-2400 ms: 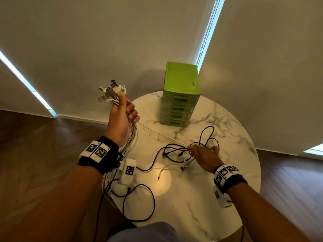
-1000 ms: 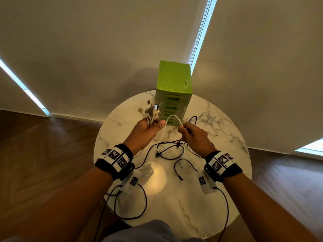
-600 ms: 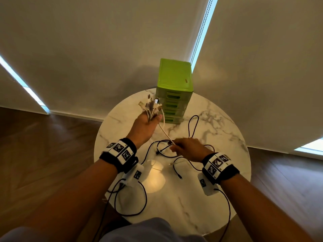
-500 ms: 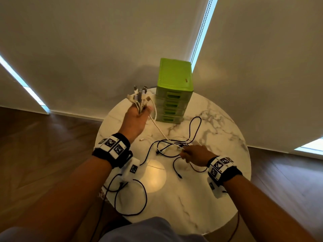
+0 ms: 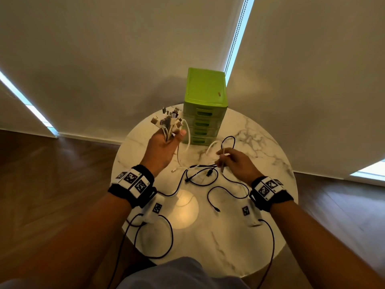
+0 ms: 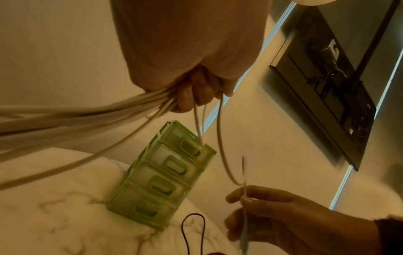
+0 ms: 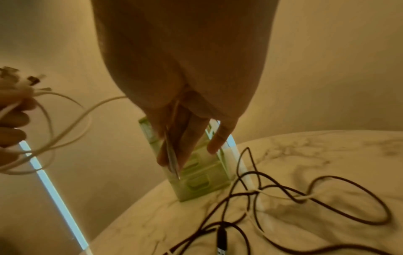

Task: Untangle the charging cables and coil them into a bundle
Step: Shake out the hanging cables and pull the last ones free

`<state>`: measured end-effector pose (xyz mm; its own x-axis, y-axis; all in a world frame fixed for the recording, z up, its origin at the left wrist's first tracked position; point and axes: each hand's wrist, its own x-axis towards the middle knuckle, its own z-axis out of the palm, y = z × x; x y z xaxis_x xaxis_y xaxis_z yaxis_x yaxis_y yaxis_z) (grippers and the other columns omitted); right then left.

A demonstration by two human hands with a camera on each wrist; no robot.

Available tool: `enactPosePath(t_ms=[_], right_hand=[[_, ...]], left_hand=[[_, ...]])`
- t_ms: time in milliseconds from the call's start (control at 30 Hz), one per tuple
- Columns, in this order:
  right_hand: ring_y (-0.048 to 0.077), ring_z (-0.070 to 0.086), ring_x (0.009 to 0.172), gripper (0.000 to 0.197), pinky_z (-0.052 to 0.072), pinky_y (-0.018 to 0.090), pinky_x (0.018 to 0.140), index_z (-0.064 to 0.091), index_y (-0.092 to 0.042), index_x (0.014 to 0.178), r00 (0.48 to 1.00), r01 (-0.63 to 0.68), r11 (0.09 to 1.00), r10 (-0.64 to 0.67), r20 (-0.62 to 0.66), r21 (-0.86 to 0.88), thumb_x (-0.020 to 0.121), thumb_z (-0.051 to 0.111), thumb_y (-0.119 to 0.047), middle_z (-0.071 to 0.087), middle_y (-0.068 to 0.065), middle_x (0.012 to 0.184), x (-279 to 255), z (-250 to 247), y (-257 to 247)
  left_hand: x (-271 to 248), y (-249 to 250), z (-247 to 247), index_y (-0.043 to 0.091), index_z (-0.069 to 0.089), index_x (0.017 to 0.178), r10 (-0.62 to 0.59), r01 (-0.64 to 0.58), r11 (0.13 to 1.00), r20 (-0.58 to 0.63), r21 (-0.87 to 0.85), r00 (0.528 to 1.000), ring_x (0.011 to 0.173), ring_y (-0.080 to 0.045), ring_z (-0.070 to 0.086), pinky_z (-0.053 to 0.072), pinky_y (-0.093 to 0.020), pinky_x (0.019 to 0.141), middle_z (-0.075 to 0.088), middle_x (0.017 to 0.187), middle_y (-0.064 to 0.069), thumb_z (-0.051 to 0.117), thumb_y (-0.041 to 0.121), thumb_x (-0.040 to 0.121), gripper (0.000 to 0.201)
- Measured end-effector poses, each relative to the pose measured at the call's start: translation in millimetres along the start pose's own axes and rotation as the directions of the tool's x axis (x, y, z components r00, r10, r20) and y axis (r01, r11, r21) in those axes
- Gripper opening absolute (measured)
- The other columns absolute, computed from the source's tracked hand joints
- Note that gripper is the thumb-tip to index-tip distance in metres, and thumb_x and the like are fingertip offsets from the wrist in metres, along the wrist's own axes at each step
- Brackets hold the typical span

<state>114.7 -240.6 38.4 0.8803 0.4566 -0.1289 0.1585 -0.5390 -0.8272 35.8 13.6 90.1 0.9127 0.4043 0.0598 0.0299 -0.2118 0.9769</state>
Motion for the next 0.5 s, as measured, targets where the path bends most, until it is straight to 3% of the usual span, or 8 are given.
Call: enactPosePath(t_ms=[67, 167, 233, 267, 300, 333, 400, 500], right_hand=[[-0.008, 0.066, 0.079, 0.018, 0.050, 0.021, 0.080, 0.070, -0.019, 0.113, 0.991, 0.038, 0.976, -0.008, 0.136, -0.216, 0.100, 0.058, -0.021, 0.073, -0.009, 0.094, 0, 6, -9], [0.000, 0.070, 0.068, 0.035, 0.056, 0.021, 0.070, 0.052, -0.026, 0.131, 0.977, 0.076, 0.975, -0.030, 0.212, -0.208, 0.099, 0.057, -0.012, 0.073, -0.003, 0.091, -4, 20, -21], [0.005, 0.072, 0.074, 0.033, 0.058, 0.026, 0.075, 0.046, -0.029, 0.131, 0.963, 0.121, 0.970, -0.063, 0.263, -0.212, 0.101, 0.055, -0.018, 0.074, -0.003, 0.093, -6, 29, -33], [0.006, 0.071, 0.079, 0.026, 0.057, 0.029, 0.080, 0.049, -0.028, 0.129, 0.949, 0.154, 0.956, -0.074, 0.306, -0.248, 0.103, 0.053, -0.024, 0.074, -0.004, 0.096, -5, 33, -38], [0.008, 0.069, 0.084, 0.023, 0.055, 0.030, 0.083, 0.055, -0.025, 0.126, 0.929, 0.187, 0.940, -0.074, 0.363, -0.286, 0.104, 0.049, -0.031, 0.073, -0.003, 0.099, -3, 37, -45], [0.011, 0.066, 0.087, 0.028, 0.053, 0.031, 0.085, 0.061, -0.021, 0.123, 0.902, 0.230, 0.915, -0.074, 0.424, -0.330, 0.106, 0.045, -0.036, 0.072, 0.000, 0.102, -1, 43, -52], [0.018, 0.059, 0.088, 0.037, 0.049, 0.035, 0.087, 0.068, -0.012, 0.115, 0.869, 0.332, 0.858, -0.116, 0.482, -0.393, 0.106, 0.043, -0.037, 0.068, 0.009, 0.102, 6, 57, -64], [0.018, 0.063, 0.078, 0.027, 0.055, 0.037, 0.080, 0.068, -0.011, 0.120, 0.875, 0.401, 0.850, -0.245, 0.418, -0.342, 0.104, 0.050, -0.024, 0.067, 0.008, 0.095, 16, 82, -83]], left_hand=[[-6, -2, 5, 0.030, 0.069, 0.095, -0.015, 0.015, 1.000, 0.013, -0.023, 1.000, 0.066, 0.000, 0.052, 0.047, -0.033, 0.078, 0.064, 0.082, -0.006, 0.067, 0.044, 0.095, 0.014], [-9, 2, -2, 0.025, 0.068, 0.084, -0.030, 0.028, 0.998, -0.034, -0.048, 0.999, 0.059, -0.010, 0.052, 0.044, -0.031, 0.072, 0.056, 0.059, 0.002, 0.065, 0.042, 0.096, 0.020], [-7, 4, -16, 0.017, 0.071, 0.097, -0.005, -0.001, 0.998, -0.093, -0.070, 0.996, 0.072, -0.030, 0.058, 0.044, -0.031, 0.075, 0.062, 0.075, -0.008, 0.065, 0.040, 0.097, 0.023], [-5, 4, -25, 0.016, 0.071, 0.106, 0.002, -0.012, 0.997, -0.130, -0.075, 0.992, 0.084, -0.036, 0.059, 0.046, -0.033, 0.076, 0.065, 0.090, -0.011, 0.065, 0.040, 0.097, 0.026], [-3, 4, -36, 0.016, 0.071, 0.110, -0.004, -0.010, 0.997, -0.167, -0.081, 0.986, 0.087, -0.039, 0.059, 0.047, -0.035, 0.075, 0.065, 0.091, -0.015, 0.066, 0.041, 0.096, 0.029], [-4, 3, -49, 0.015, 0.070, 0.111, -0.013, -0.005, 0.996, -0.208, -0.087, 0.978, 0.077, -0.037, 0.059, 0.047, -0.036, 0.072, 0.066, 0.080, -0.014, 0.066, 0.042, 0.095, 0.031], [-6, 1, -78, 0.010, 0.069, 0.112, -0.039, 0.009, 0.994, -0.265, -0.113, 0.963, 0.065, -0.013, 0.056, 0.044, -0.029, 0.068, 0.062, 0.065, 0.008, 0.067, 0.042, 0.095, 0.037], [-18, -2, -118, 0.007, 0.068, 0.114, -0.057, 0.020, 0.994, -0.340, -0.110, 0.939, 0.064, 0.002, 0.057, 0.047, -0.019, 0.067, 0.061, 0.076, 0.011, 0.064, 0.034, 0.098, 0.032]])
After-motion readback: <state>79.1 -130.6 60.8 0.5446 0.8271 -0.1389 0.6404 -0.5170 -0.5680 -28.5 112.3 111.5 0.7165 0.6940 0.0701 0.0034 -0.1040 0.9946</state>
